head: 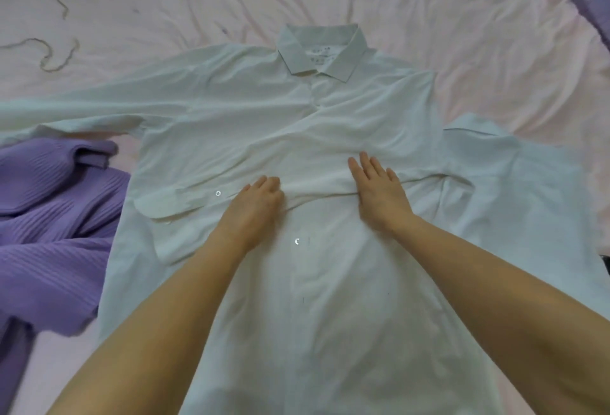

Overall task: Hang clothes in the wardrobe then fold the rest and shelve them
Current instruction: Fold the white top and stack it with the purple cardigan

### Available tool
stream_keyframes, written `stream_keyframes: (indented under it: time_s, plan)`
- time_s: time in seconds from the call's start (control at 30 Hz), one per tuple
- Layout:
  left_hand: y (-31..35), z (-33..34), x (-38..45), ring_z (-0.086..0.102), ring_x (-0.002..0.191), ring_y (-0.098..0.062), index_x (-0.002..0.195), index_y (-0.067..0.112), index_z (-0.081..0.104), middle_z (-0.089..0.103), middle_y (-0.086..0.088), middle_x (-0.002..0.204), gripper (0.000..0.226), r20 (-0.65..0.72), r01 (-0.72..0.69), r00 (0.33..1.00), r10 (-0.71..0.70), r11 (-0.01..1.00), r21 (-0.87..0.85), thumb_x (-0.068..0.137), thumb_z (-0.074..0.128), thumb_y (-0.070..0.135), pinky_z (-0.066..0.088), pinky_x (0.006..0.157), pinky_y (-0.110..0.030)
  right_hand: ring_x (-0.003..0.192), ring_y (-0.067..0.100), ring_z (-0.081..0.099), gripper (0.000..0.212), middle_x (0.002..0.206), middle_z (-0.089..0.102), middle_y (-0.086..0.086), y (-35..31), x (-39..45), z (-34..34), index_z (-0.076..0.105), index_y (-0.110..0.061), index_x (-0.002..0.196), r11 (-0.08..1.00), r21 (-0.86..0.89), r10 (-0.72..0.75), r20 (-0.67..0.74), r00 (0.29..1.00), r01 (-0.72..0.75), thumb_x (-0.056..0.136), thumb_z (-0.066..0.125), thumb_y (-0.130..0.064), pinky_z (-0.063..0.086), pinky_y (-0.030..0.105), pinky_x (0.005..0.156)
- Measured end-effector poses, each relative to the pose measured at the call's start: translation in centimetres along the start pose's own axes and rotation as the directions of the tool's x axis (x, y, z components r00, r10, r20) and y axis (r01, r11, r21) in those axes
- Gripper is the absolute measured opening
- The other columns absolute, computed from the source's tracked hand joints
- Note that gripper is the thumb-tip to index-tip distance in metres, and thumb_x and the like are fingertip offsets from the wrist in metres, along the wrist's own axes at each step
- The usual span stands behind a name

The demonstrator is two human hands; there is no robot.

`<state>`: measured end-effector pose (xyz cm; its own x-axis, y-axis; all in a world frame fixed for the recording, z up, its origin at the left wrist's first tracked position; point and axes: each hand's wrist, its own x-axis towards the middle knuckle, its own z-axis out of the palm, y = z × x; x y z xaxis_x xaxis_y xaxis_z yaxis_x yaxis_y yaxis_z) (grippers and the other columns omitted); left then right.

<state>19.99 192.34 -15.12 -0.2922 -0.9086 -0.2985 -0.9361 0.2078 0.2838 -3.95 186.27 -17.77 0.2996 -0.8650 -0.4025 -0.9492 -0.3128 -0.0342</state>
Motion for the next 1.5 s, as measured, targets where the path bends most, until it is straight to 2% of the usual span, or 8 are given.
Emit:
stream_keyframes:
  time_s: [0.2,0.33,0.53,0.7,0.9,1.17,1.33,1.5]
  plan:
    - [-2.3,-0.8,-1.6,0.018,0.147,-0.020,0.072,0.024,0.053,0.017,0.005,0.160,0.015,0.284,-0.076,0.957,0.058,0.996,0.053,0.083,0.059,0.033,0.017,0.118,-0.042,0.148,0.025,0.004,0.072,0.161,-0.002,0.009,0.1,0.7,-1.0,0.003,-0.018,0.154,1.000,0.019,0.016,0.168,0.986,-0.019,0.091,0.037,-0.008,0.007,0.046,0.118]
    - [-1.6,0.4,-2.3,0.049,0.129,-0.034,0.108,0.010,0.064,0.045,-0.014,0.146,0.040,-0.247,-0.004,0.969,0.018,0.998,0.057,0.092,0.038,0.035,0.037,0.106,-0.047,0.138,0.029,0.033,0.068,0.149,0.037,0.016,-1.8,1.5,-2.1,0.046,-0.006,0.136,0.993,0.068,-0.081,-0.220,0.972,0.098,0.085,0.013,-0.035,0.019,0.043,0.114]
    - [-3.3,2.5,-2.5,-0.015,0.148,-0.024,0.152,0.023,-0.013,-0.020,-0.003,0.159,0.087,0.162,0.352,0.917,-0.364,0.931,0.097,0.091,0.029,0.068,-0.006,0.119,-0.048,0.147,0.018,-0.017,0.065,0.159,-0.021,0.001,-2.4,1.2,1.5,-0.012,-0.026,0.152,0.975,0.013,-0.222,0.109,0.969,0.222,0.101,0.021,-0.050,-0.009,0.036,0.119]
    - [-4.2,1.3,-3.0,-0.012,0.148,-0.024,0.153,0.021,-0.006,-0.015,-0.004,0.160,0.076,-0.152,0.313,0.943,-0.296,0.945,0.101,0.096,0.029,0.058,-0.007,0.119,-0.045,0.148,0.018,-0.005,0.070,0.161,-0.005,0.005,-7.1,0.4,-0.1,0.005,-0.017,0.154,0.951,0.061,-0.276,-0.278,0.920,0.303,0.093,0.014,-0.051,-0.005,0.032,0.118]
    - [-7.9,-1.5,-4.7,0.041,0.134,-0.022,0.145,0.020,0.039,0.045,-0.003,0.147,0.053,-0.082,0.284,0.946,-0.313,0.925,-0.253,0.100,0.036,0.048,0.037,0.104,-0.037,0.148,0.025,0.007,0.059,0.161,0.008,0.011,-11.7,2.4,0.0,0.017,-0.011,0.152,0.995,0.071,-0.066,-0.089,0.994,0.073,0.101,0.024,-0.041,0.001,0.041,0.118]
    - [-26.3,-10.0,-13.7,0.063,0.099,-0.032,0.109,0.008,0.067,0.069,-0.016,0.106,0.023,-0.368,0.385,0.406,-0.837,0.521,-0.762,0.093,0.052,0.016,0.045,0.086,-0.036,0.095,0.038,0.059,0.029,0.107,0.063,0.017,-32.8,5.6,-6.5,0.062,-0.002,0.107,0.871,0.204,-0.353,-0.374,0.857,0.448,0.084,0.051,-0.017,0.045,0.043,0.087]
    - [-40.2,-11.2,-22.3,0.060,0.106,-0.033,0.112,0.000,0.064,0.065,-0.019,0.114,0.034,0.027,0.266,-0.079,-0.997,-0.047,-0.963,0.088,0.052,0.020,0.043,0.089,-0.035,0.098,0.037,0.054,0.028,0.110,0.058,0.017,-50.2,10.2,-10.2,0.057,-0.002,0.113,0.770,0.188,-0.532,-0.340,0.776,0.610,0.088,0.050,-0.012,0.042,0.045,0.084]
    - [-44.7,-10.6,-24.9,0.054,0.061,-0.018,0.093,0.006,0.057,0.055,-0.006,0.078,0.017,0.448,-0.224,0.027,-0.894,-0.442,-0.869,0.087,0.061,0.021,0.047,0.045,-0.024,0.113,0.033,0.049,0.039,0.126,0.053,0.012,-59.4,11.8,-9.3,0.049,-0.007,0.128,0.759,0.066,-0.603,-0.306,0.737,0.648,0.090,0.050,-0.018,0.035,0.041,0.090]
